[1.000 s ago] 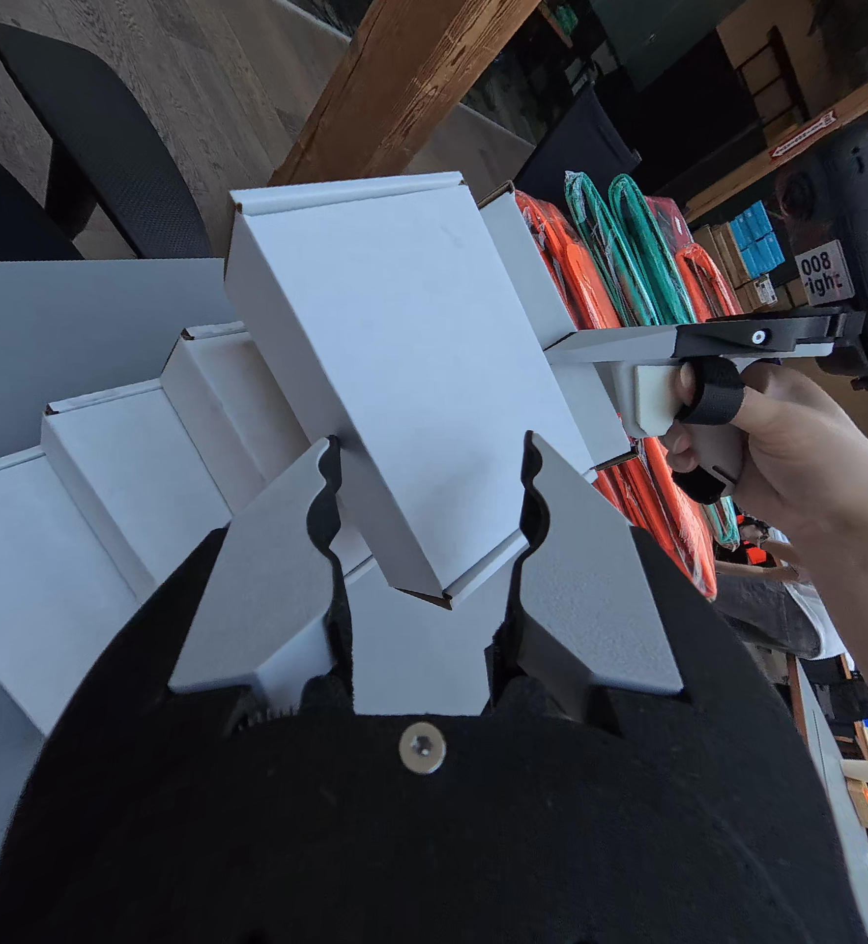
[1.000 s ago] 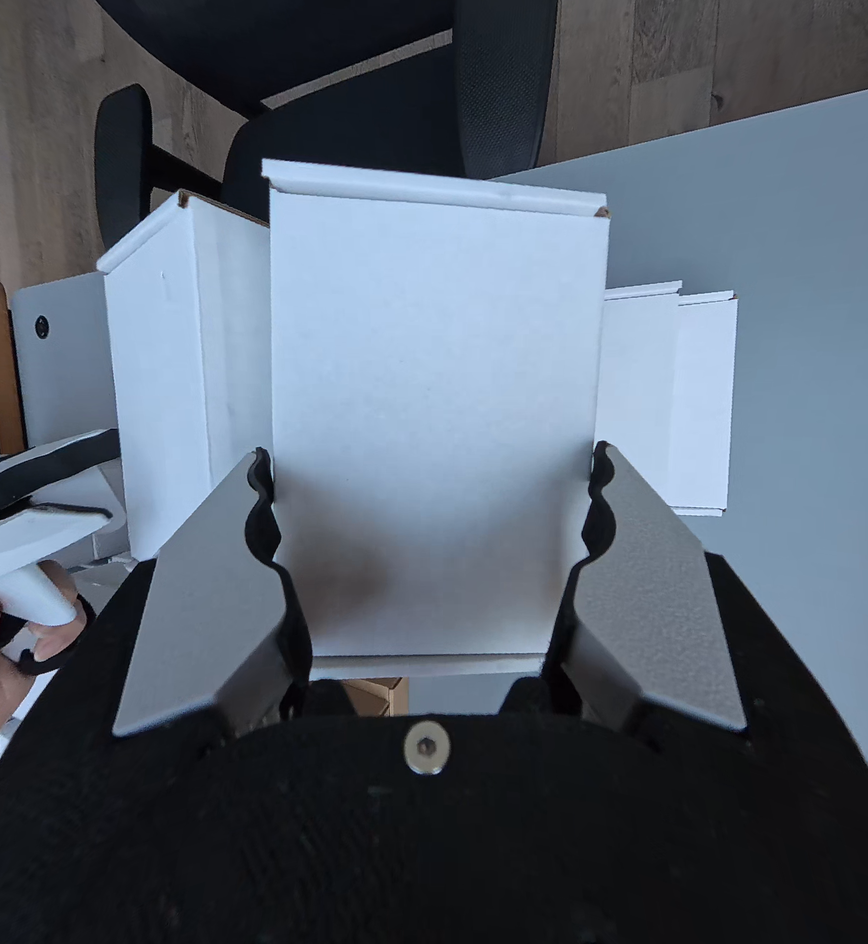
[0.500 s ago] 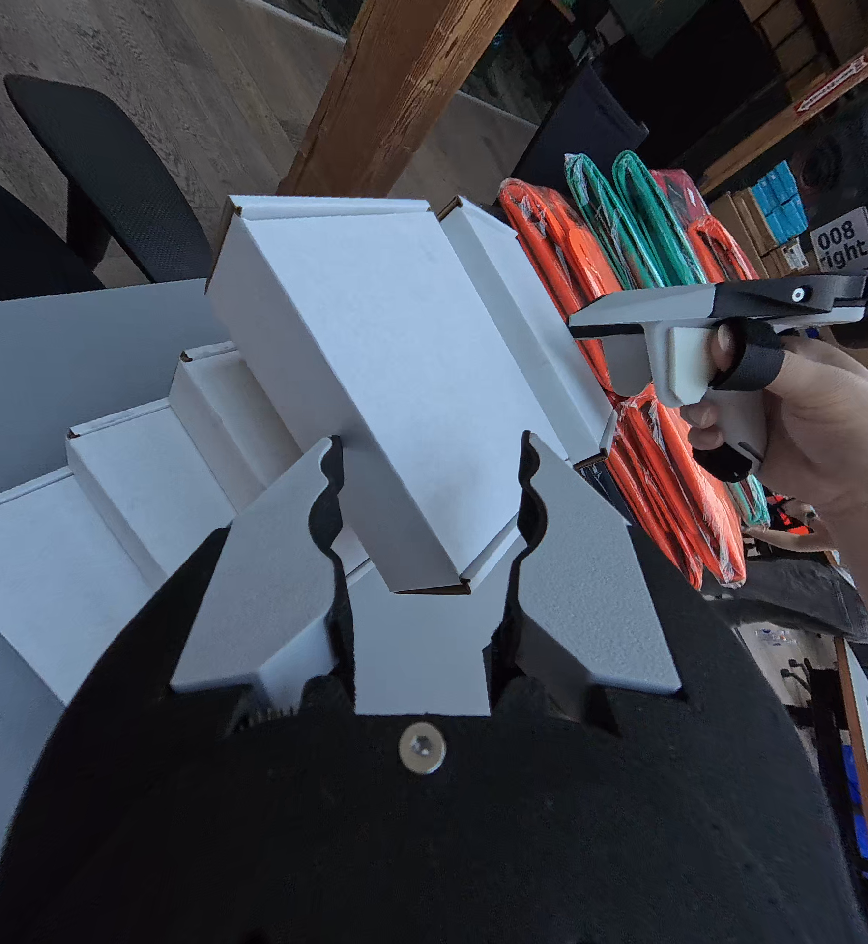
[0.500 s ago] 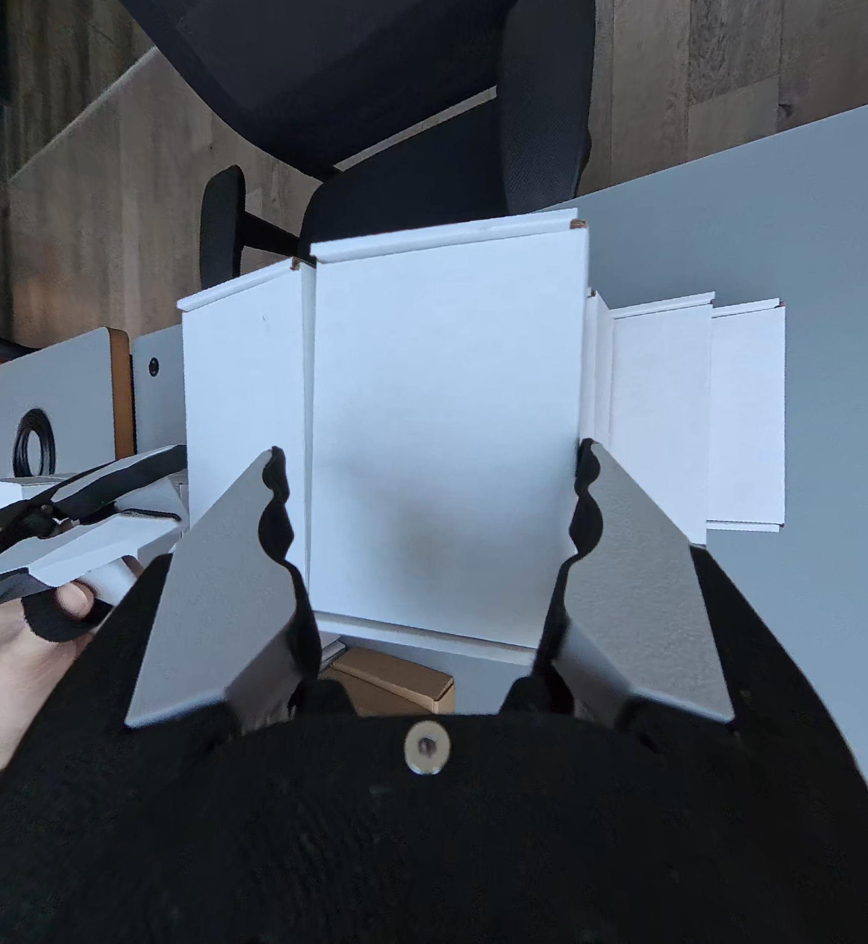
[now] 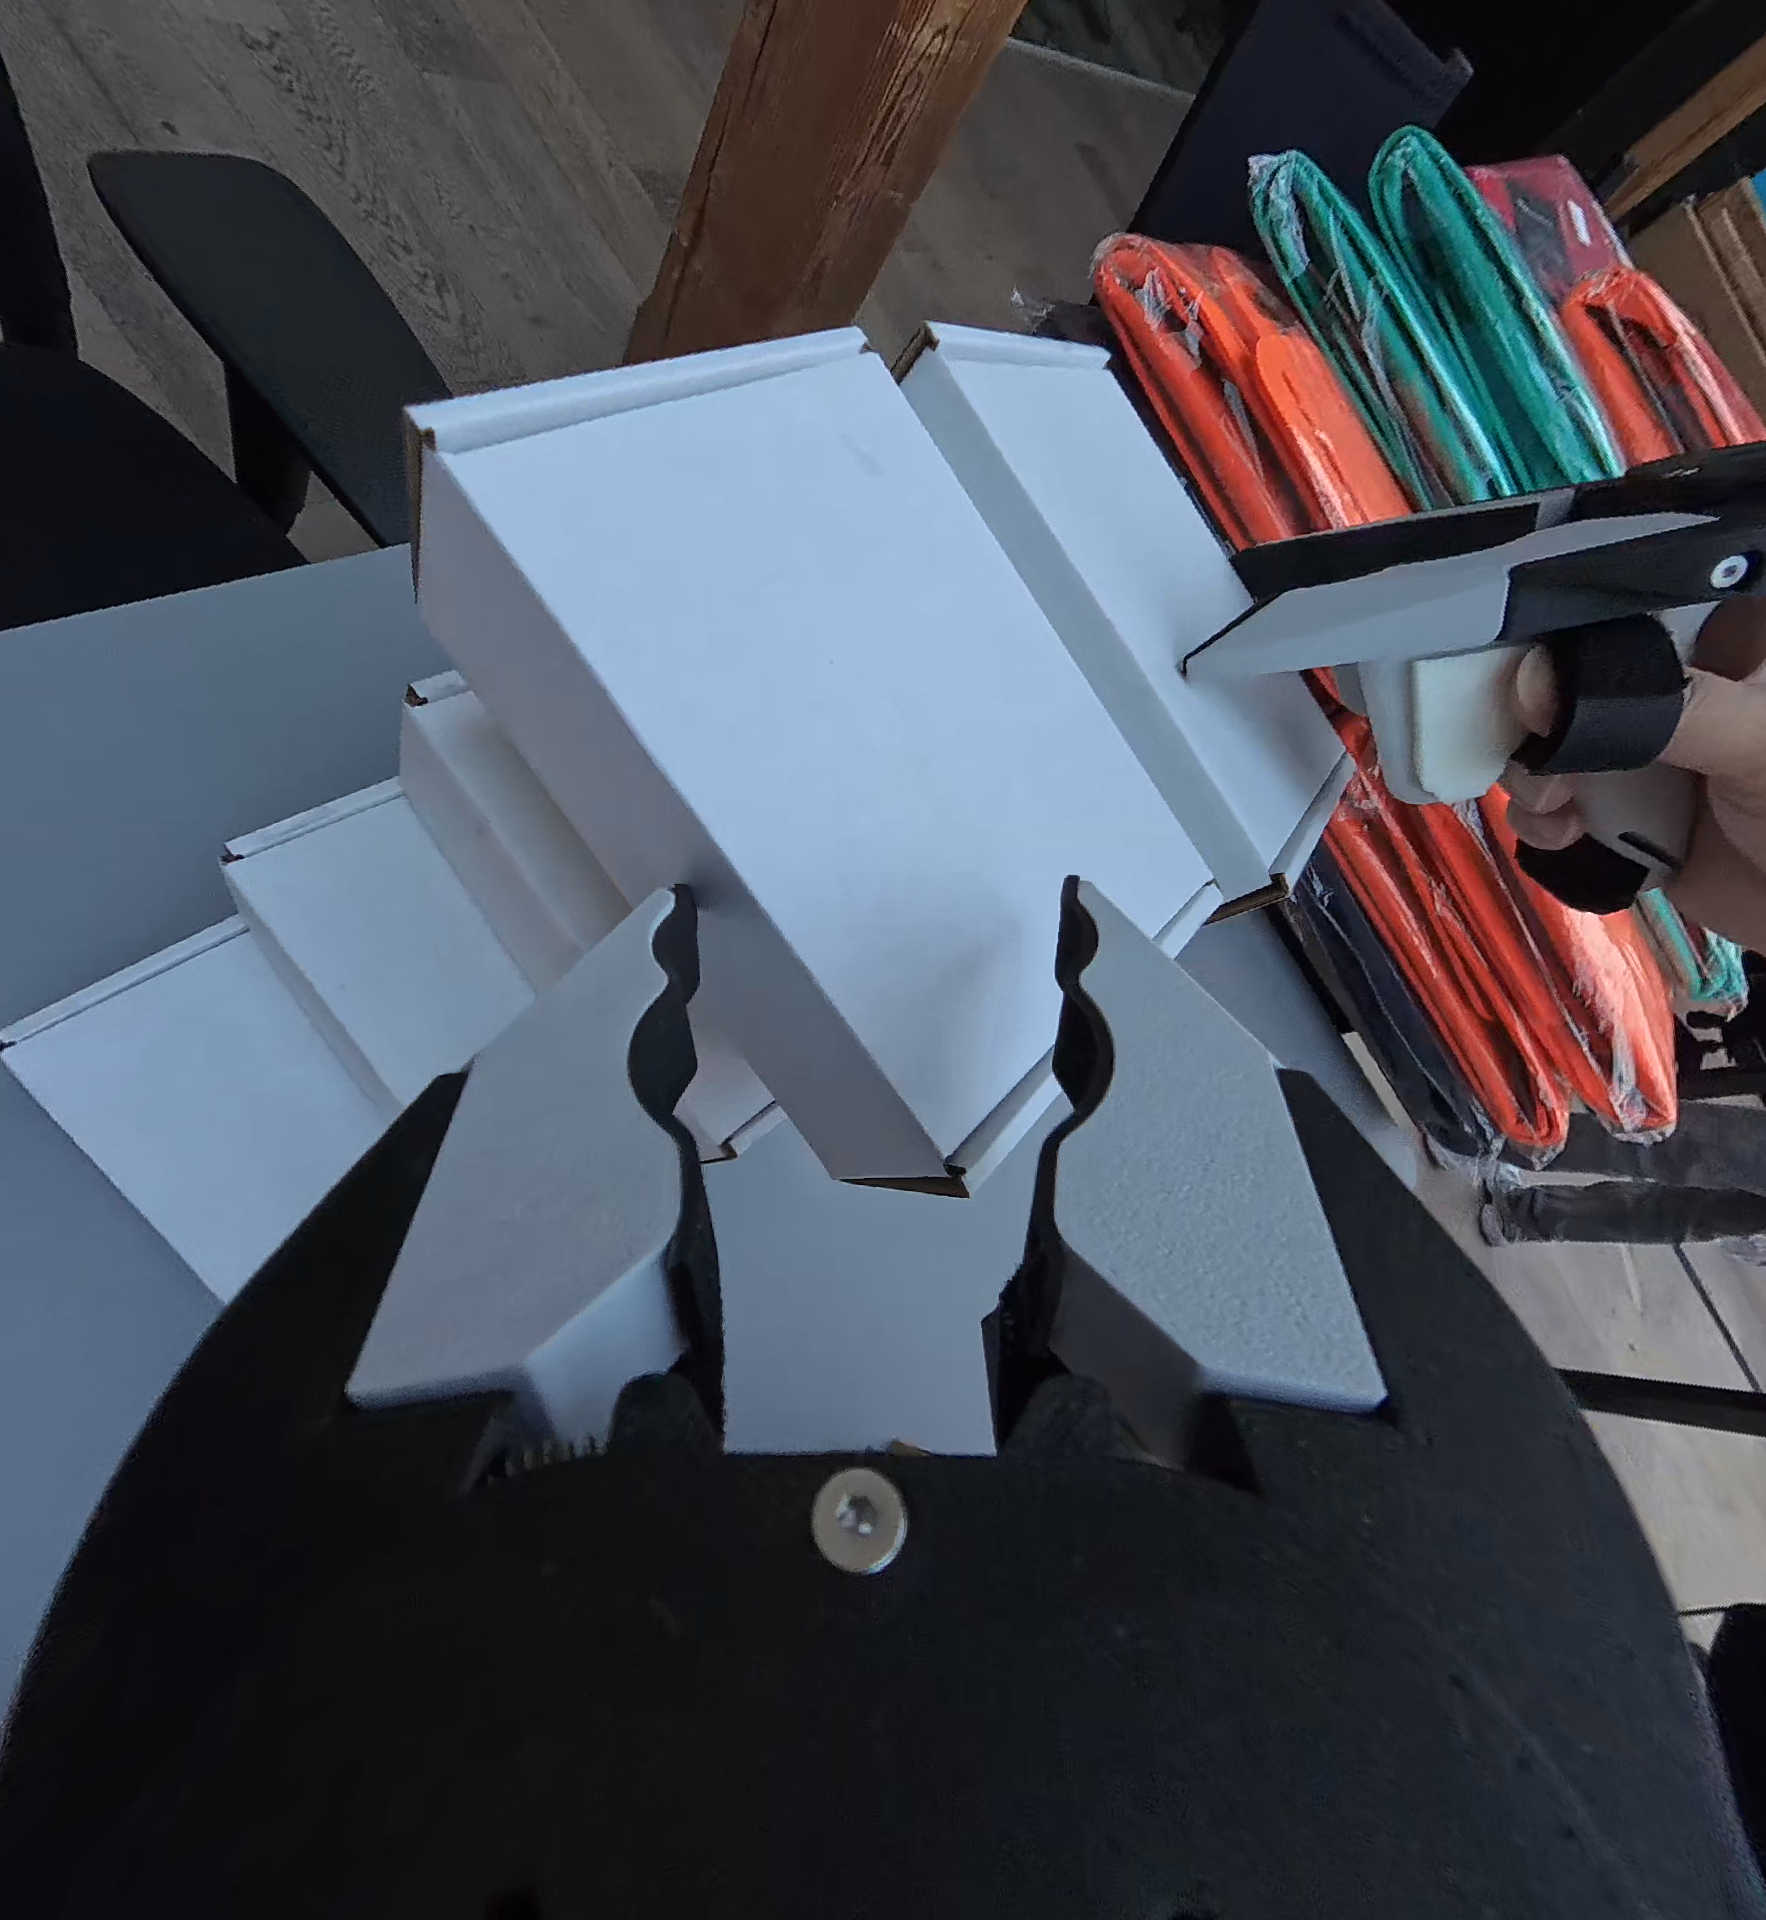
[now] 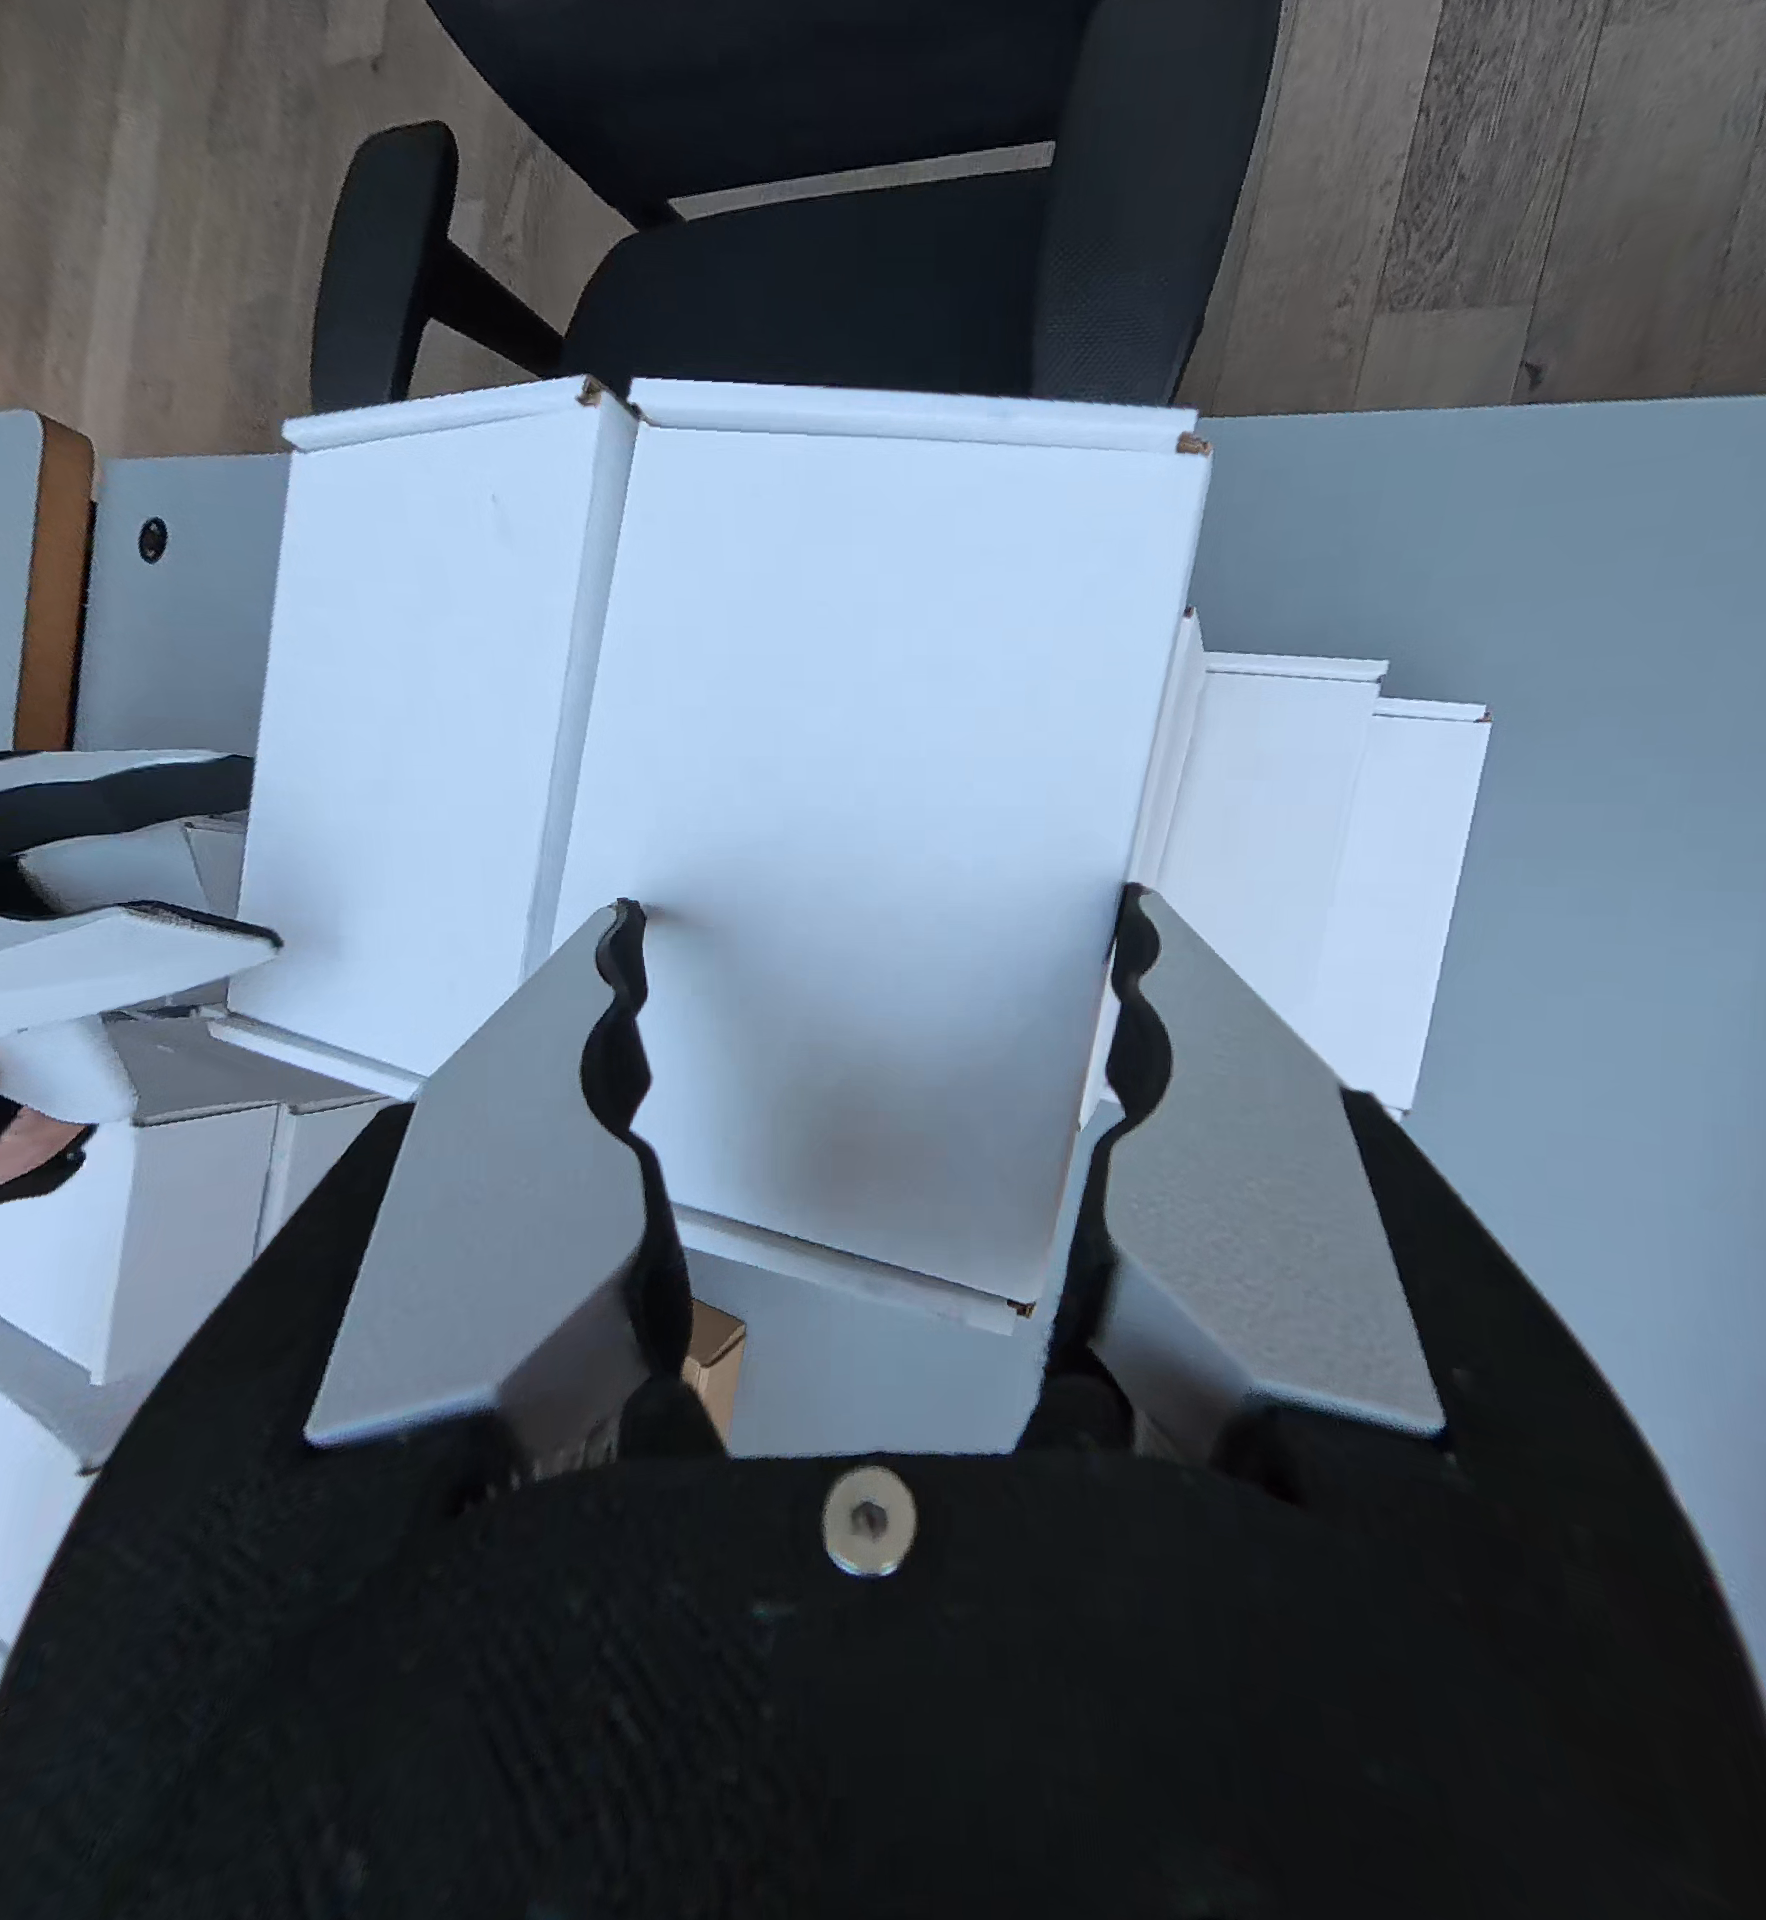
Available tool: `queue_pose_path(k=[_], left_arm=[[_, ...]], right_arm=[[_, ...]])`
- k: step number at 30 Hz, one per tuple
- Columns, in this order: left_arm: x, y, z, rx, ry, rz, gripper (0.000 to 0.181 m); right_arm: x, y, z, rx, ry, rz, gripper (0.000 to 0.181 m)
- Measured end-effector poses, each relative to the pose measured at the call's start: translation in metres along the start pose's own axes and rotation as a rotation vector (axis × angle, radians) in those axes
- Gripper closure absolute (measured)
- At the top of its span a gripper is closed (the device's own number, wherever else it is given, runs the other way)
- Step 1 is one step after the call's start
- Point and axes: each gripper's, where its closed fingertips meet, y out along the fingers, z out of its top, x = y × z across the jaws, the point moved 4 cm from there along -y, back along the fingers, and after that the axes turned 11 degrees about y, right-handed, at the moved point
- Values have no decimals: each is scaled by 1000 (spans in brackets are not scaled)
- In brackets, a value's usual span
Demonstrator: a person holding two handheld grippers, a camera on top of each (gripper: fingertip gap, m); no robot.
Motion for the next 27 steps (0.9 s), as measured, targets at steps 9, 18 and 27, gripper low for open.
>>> queue_pose_path(k=[9,18,27], left_arm=[[5,1,4,-24,29,-5,112],[3,2,2,-82,86,18,115],[-1,3,3,-65,73,8,116]], right_arm=[[-6,4,9,1,-61,-116,93],[-8,4,8,6,-121,-110,87],[-5,-2,7,35,-86,-62,86]])
